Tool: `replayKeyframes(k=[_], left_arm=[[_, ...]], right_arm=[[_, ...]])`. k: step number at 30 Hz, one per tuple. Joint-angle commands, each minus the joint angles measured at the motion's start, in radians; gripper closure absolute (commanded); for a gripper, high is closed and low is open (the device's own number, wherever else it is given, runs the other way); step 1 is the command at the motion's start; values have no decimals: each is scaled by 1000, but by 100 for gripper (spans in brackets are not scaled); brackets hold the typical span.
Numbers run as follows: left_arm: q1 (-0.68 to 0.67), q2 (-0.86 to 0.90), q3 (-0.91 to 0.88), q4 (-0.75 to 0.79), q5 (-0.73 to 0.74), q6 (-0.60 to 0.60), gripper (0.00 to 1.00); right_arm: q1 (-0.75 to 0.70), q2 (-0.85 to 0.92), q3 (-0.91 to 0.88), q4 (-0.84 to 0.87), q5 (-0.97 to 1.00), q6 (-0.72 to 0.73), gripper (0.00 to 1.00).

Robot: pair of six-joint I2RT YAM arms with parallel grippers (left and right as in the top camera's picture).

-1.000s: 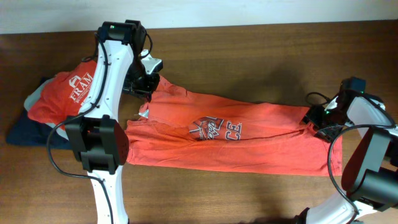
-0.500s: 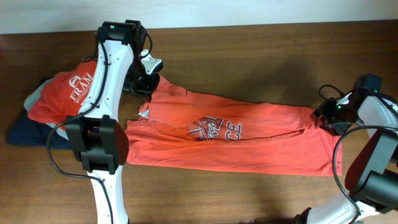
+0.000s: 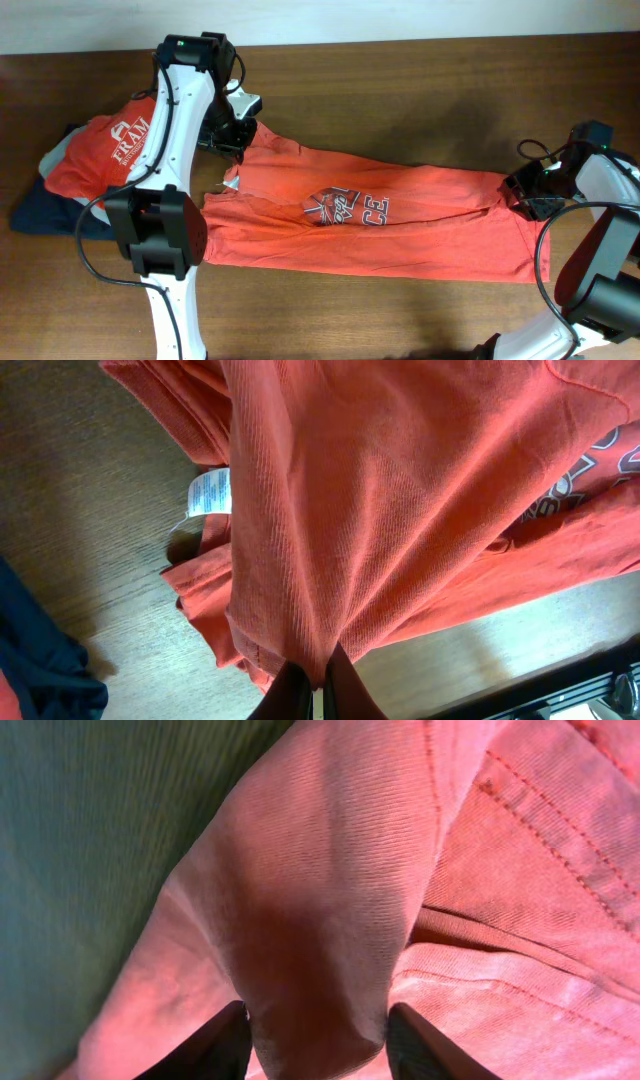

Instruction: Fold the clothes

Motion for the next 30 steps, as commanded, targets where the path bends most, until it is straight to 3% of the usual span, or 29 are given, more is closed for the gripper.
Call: replayKeyframes(k=[1,10,19,20,24,30], left_arm=[[-4,-21,7,-2,-11,-9,94],[-4,-21,7,4,-11,-9,94],[-4,-21,7,33,-11,-9,94],[-3,-21,7,33,-11,-8,94],[-3,-21,7,33,-11,-8,95],[-3,-21,7,32,-11,-9,94]], right_arm=[[5,-13,12,18,11,51,52],[16,-13,12,18,-27,83,41],[6,-13,14,26,13,-122,42],[-4,-13,14,30,9,-147,46],[-47,-13,15,31,10,-209,78],[-137,-13,15,19,9,-208,91]])
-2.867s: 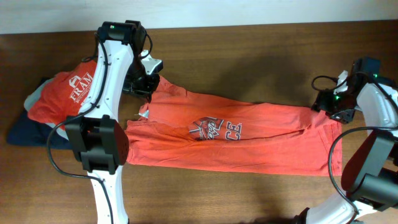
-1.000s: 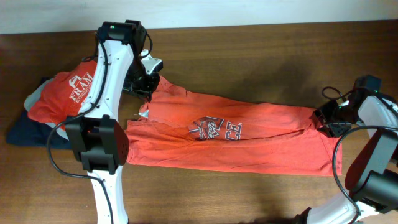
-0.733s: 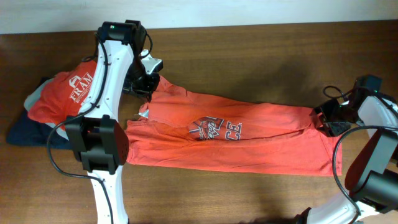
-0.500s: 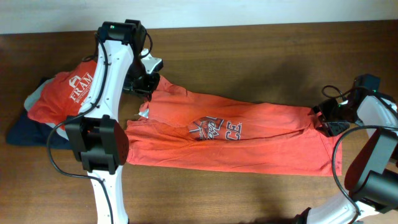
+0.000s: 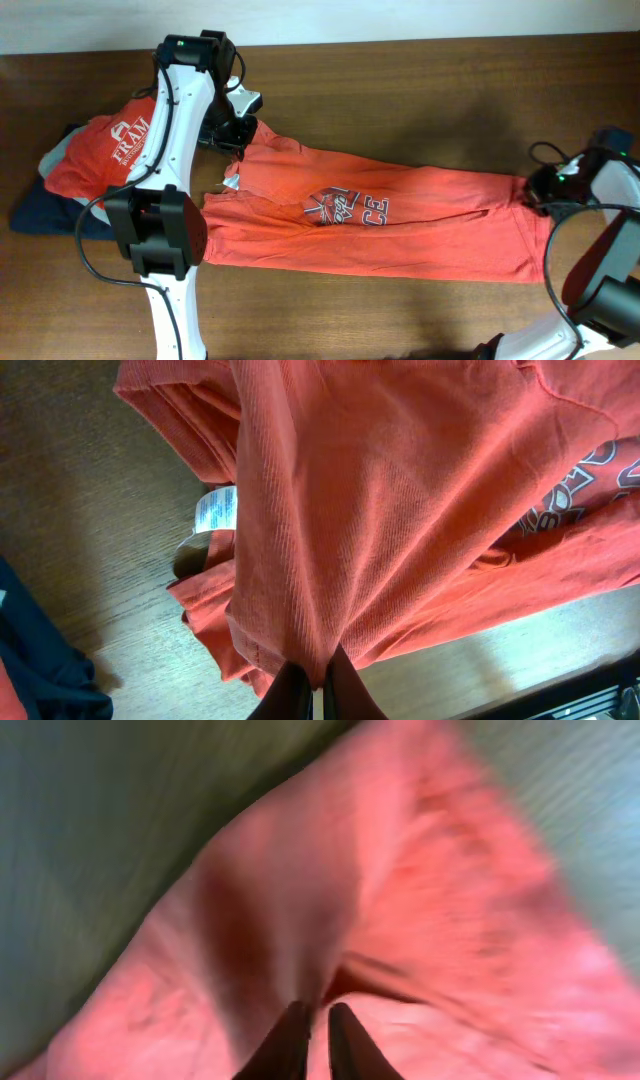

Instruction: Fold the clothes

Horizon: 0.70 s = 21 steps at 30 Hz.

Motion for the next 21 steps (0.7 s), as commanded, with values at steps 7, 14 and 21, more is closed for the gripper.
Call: replayKeyframes(k=[7,14,21], left_arm=[[-3,-21,7,2,-11,-9,93],[-3,-21,7,2,-11,-9,92],[-3,-21,7,1,-11,-9,91]], right_arm=[[-9,-13,6,0,-12,-23,94],[75,-13,-48,77,-8,-21,55],[87,-13,-56,205,-6,27,89]])
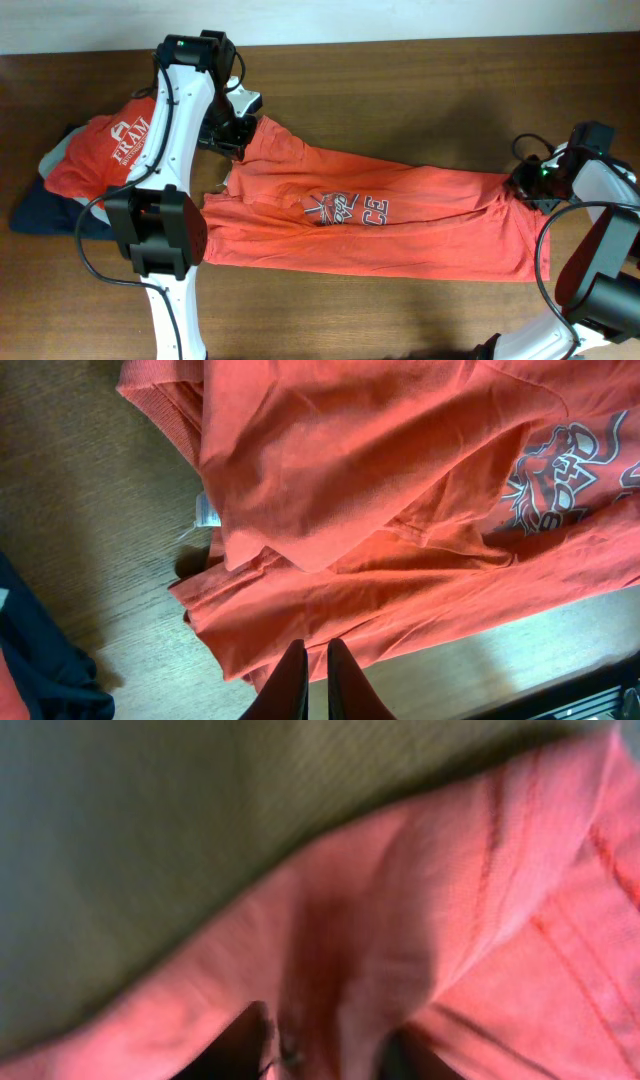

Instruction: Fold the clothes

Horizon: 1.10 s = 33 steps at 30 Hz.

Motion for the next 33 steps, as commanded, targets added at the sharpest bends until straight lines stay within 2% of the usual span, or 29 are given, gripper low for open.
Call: replayKeyframes(k=[1,9,11,13,15,24,28,33], left_arm=[[-3,-21,7,1,-8,-9,91],[-3,-21,7,0,-8,-9,91],[-3,-21,7,0,-8,-9,91],[-3,-21,7,0,-8,-9,91],[-3,-21,7,-5,-8,-9,91],[-3,-21,7,-35,-8,-9,91],[-3,-21,7,-32,-8,-9,91],[-3,-21,7,-32,-8,-9,91]], right_arm=[[-8,-13,-5,52,-2,46,96],[-8,-13,-5,206,-66,51,94],[-8,-13,-5,236,-65,51,80],[-8,-13,-5,246,-65,51,49],[-9,-13,-5,230,-64,51,42],[-8,-13,-5,75,-61,8,42],[-8,-13,-5,72,-61,10,51],[1,-3,-5,93,-61,15,54]])
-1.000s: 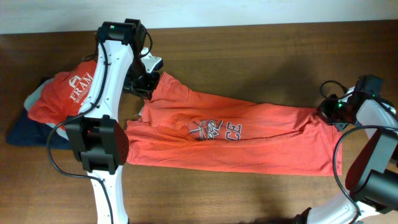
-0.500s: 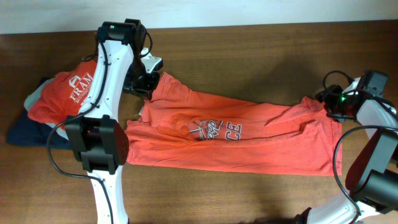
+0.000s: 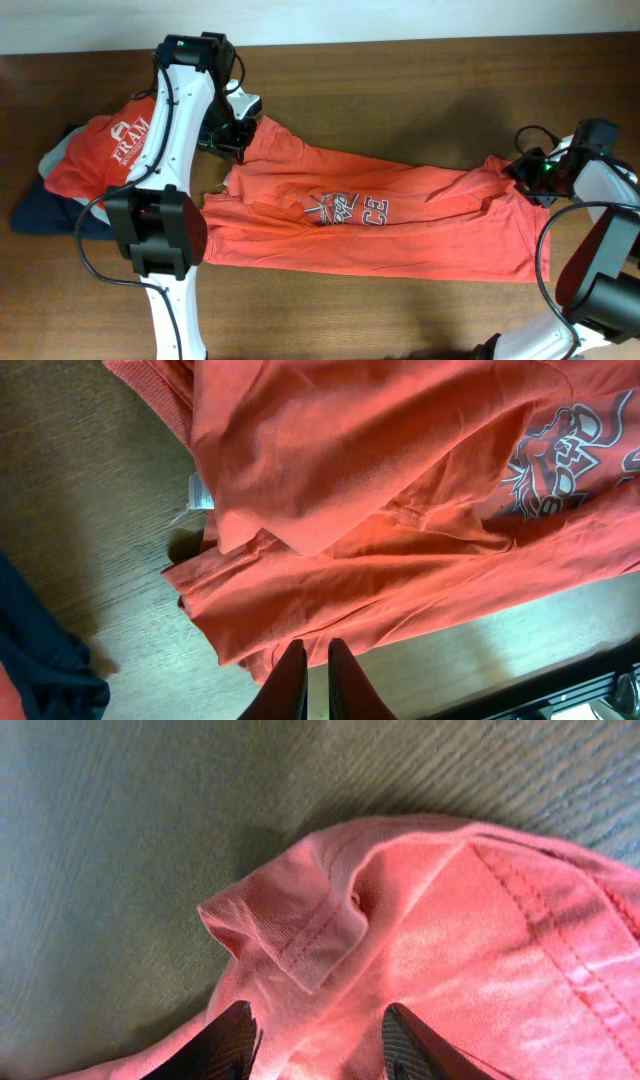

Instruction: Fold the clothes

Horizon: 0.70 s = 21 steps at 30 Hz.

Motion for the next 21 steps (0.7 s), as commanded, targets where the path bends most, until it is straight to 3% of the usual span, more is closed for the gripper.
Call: replayKeyframes(k=[1,14,21], left_arm=[[-3,-21,7,0,-7,-9,91],[-3,-21,7,-4,-7,-9,91],[-3,-21,7,-5,-7,-9,91]], right_arm=[[10,4,-5,14,-8,0,55],[25,72,-5,121,-45,55,67],[24,72,-5,142,-46,82,78]])
